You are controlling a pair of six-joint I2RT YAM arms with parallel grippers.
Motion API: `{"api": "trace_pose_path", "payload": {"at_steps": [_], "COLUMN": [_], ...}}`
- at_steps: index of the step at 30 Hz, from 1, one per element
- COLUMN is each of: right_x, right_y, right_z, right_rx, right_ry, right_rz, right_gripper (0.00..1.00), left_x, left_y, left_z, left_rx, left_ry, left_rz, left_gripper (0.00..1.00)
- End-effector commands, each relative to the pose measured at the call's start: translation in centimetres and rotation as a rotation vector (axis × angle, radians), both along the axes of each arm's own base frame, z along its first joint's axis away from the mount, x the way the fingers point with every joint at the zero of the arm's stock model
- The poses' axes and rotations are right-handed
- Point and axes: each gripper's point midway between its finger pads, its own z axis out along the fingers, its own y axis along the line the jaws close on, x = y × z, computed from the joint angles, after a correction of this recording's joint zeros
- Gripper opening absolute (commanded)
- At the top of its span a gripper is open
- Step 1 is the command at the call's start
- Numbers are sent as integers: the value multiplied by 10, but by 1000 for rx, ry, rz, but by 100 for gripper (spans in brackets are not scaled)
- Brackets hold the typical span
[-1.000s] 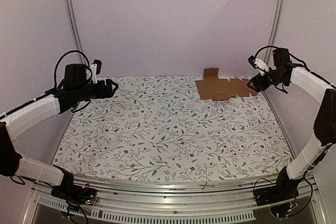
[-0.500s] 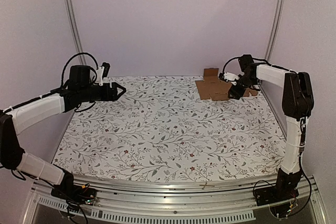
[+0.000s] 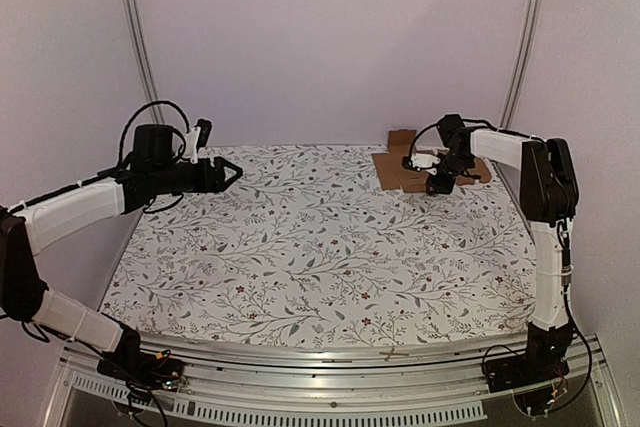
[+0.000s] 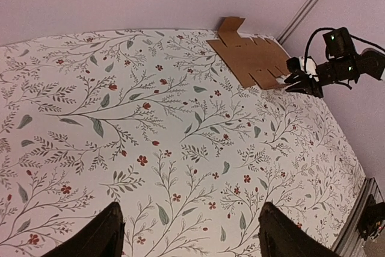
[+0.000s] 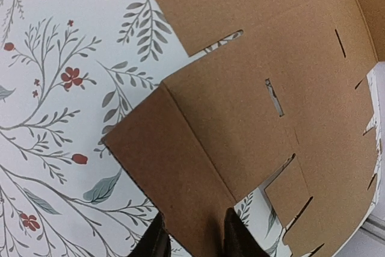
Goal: Fold the paper box
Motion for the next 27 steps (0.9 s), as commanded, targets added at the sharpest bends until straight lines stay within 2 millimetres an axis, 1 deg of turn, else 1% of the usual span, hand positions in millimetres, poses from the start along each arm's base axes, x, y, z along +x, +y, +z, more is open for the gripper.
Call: {"api": "trace_pose_path", "payload": {"at_steps": [1,2,3,5,6,7,9,10,11,12,13,14,15,16,17,18,19,20,21,23,24,25,26,27], "right_x": [-16,-21,-26,-37,-44,-51,-67,-77,-89,-103,-123,-139,-158,-181,-202,-221,-233,-243,-248,-251,-249,-244,-234,-226], "right_y": [13,16,19,32,40,48,68,79,92,106,126,142,161,183,201,218,231,240,246,248,244,237,226,215], "right_z": [5,5,8,12,19,21,31,41,44,47,53,54,62,67,78,87,96,105,114,132,143,149,152,159], "right_rx": [-1,-4,-6,-2,8,16,53,85,130,159,192,168,160,193,238,297,347,393,431,473,485,486,484,486], "right_ry": [39,46,47,53,49,51,59,58,81,99,114,94,77,121,177,249,301,342,371,384,361,330,302,263], "right_rz": [32,33,27,14,-3,-17,-87,-132,-210,-237,-243,-211,-150,-76,-16,13,37,51,64,76,89,96,79,68], "right_gripper": [16,10,7,4,2,0,0,0,0,0,0,0,1,6,13,25,39,48,54,57,57,58,58,58], "left_x": [2,2,2,4,5,5,5,5,5,5,6,6,7,7,8,8,8,9,8,5,2,-7,-15,-26], "left_y": [-4,-4,-5,-3,-1,-2,-1,-1,-1,-2,-1,-1,0,0,-1,-1,-1,0,1,1,-1,-4,-10,-16], "left_z": [3,3,4,3,3,4,4,4,3,2,2,0,-2,-4,-6,-9,-12,-16,-20,-23,-22,-25,-26,-28], "left_rx": [-27,-29,-32,-38,-40,-46,-56,-56,-56,-56,-54,-50,-44,-38,-30,-20,-5,13,38,84,88,81,59,37], "left_ry": [-3,-3,-2,5,9,10,16,19,23,27,30,35,43,51,58,64,67,75,86,122,155,209,243,272], "left_rz": [-14,-14,-13,8,18,21,32,36,39,39,40,44,48,48,44,42,45,51,63,101,123,137,151,169], "left_gripper": [76,76,76,75,75,75,75,75,75,75,75,75,75,75,75,75,75,75,75,75,75,76,84,92]}}
